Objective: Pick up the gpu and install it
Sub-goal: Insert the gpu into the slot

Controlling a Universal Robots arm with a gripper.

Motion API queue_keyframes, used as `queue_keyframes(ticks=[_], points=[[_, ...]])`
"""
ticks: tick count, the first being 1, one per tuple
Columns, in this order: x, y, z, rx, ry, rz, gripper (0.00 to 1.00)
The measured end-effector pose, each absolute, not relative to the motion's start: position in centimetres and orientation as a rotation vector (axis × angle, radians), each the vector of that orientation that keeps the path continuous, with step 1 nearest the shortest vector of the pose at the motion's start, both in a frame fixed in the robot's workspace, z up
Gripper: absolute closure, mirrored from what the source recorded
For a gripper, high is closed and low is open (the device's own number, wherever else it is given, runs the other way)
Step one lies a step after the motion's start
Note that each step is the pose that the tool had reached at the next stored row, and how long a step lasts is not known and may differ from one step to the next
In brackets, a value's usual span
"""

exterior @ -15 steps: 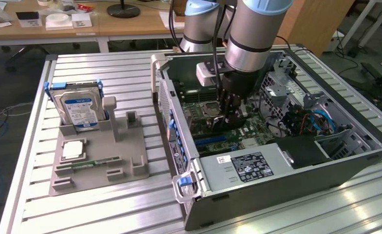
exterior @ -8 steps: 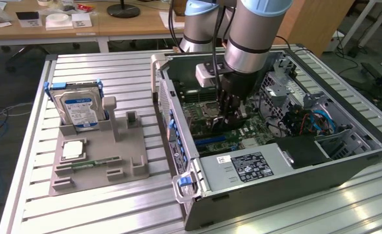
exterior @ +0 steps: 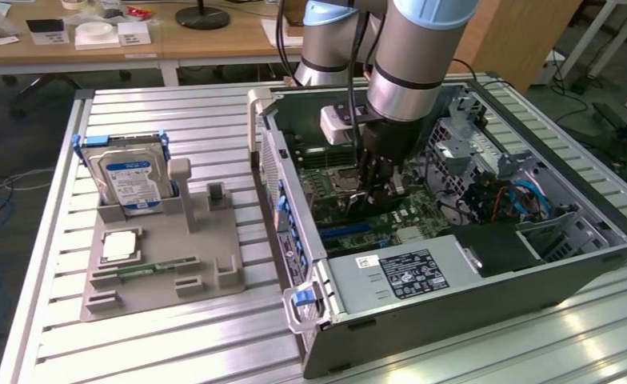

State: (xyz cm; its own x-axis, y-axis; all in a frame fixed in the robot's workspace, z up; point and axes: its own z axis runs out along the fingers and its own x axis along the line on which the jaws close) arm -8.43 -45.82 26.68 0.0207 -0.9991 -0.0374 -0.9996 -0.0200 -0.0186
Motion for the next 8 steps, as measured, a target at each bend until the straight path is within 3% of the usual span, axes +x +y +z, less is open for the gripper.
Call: queue_keyframes(ticks=[8], points=[[-8.43,-45.95,26.59,-2.216,2.171,0.022,0.73]])
